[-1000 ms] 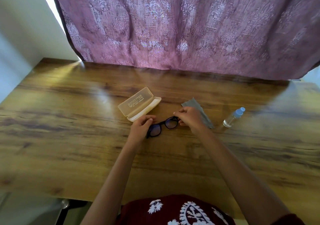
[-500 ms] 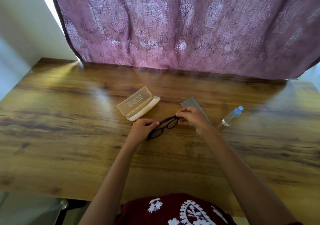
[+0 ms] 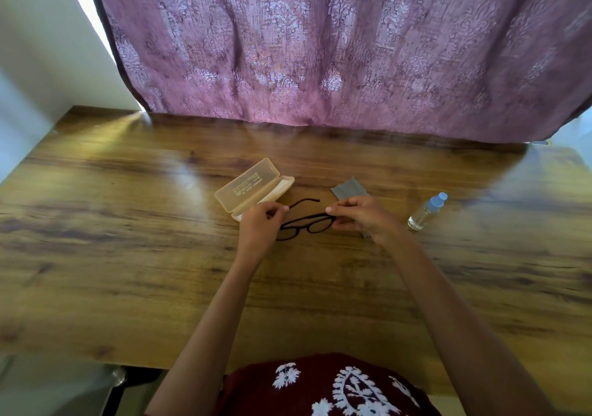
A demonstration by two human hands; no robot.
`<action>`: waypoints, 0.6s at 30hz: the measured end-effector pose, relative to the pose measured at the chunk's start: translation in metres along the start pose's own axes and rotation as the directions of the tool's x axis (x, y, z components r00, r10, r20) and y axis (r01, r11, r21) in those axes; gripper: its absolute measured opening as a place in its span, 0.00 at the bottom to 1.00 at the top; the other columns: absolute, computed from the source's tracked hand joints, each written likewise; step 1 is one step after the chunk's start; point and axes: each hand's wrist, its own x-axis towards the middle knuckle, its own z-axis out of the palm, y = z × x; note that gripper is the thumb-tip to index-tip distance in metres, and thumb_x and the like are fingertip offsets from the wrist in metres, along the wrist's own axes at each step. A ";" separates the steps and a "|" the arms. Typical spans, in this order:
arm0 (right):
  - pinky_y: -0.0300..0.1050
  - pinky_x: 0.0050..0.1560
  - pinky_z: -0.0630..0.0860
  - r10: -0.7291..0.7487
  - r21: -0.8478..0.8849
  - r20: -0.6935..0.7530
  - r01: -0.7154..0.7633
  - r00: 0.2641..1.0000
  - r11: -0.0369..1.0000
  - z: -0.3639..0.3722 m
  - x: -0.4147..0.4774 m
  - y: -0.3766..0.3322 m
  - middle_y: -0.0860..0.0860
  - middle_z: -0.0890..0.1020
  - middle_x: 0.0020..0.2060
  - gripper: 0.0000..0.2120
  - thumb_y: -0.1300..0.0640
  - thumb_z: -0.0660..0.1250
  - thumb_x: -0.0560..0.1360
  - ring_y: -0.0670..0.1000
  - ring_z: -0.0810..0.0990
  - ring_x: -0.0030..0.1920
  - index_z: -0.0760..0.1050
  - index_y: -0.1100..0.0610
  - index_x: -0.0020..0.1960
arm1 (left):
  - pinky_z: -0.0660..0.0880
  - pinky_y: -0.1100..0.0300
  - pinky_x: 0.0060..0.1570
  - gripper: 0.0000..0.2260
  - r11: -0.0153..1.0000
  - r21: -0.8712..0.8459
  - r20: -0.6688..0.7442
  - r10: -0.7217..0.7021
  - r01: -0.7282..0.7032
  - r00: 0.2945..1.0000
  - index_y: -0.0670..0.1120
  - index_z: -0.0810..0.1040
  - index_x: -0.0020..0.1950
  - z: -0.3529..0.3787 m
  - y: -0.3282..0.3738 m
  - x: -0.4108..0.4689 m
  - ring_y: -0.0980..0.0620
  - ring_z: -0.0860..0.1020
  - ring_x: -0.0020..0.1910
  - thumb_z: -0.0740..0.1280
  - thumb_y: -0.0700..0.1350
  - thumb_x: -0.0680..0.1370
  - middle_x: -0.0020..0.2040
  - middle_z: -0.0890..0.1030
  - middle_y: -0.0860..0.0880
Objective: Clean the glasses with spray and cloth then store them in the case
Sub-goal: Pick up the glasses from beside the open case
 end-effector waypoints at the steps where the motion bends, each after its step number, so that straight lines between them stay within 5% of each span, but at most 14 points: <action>1: 0.40 0.40 0.82 0.004 0.002 0.012 -0.004 1.000 1.000 -0.001 0.000 -0.001 0.55 0.83 0.44 0.07 0.64 0.74 0.70 0.49 0.83 0.40 0.80 0.63 0.47 | 0.68 0.70 0.36 0.08 1.000 -0.009 -0.024 0.002 -0.002 1.000 0.46 0.83 0.53 -0.001 0.000 0.000 0.63 0.75 0.39 0.67 0.47 0.78 0.39 0.78 0.58; 9: 0.42 0.42 0.83 -0.038 0.026 0.068 0.036 0.997 0.999 -0.010 -0.004 -0.001 0.59 0.84 0.46 0.10 0.64 0.73 0.70 0.53 0.84 0.44 0.81 0.66 0.51 | 0.74 0.67 0.36 0.10 0.965 -0.238 -0.197 -0.163 0.114 0.967 0.46 0.82 0.52 -0.010 0.005 0.009 0.57 0.77 0.39 0.67 0.50 0.78 0.45 0.81 0.51; 12: 0.40 0.41 0.82 -0.049 0.037 0.051 0.047 0.998 0.998 -0.013 -0.006 -0.001 0.59 0.85 0.46 0.10 0.63 0.74 0.69 0.54 0.84 0.45 0.82 0.66 0.50 | 0.80 0.56 0.47 0.09 0.929 -0.340 -0.206 -0.224 0.146 0.953 0.46 0.82 0.48 -0.019 0.004 0.017 0.51 0.80 0.44 0.68 0.50 0.77 0.44 0.80 0.57; 18: 0.39 0.41 0.82 -0.062 -0.033 0.082 0.065 0.995 0.997 -0.010 -0.005 -0.006 0.57 0.85 0.45 0.10 0.62 0.74 0.70 0.50 0.84 0.42 0.82 0.64 0.50 | 0.81 0.57 0.47 0.09 0.903 -0.393 -0.163 -0.255 0.174 0.953 0.43 0.82 0.49 -0.023 0.006 0.018 0.55 0.79 0.39 0.69 0.48 0.77 0.43 0.78 0.60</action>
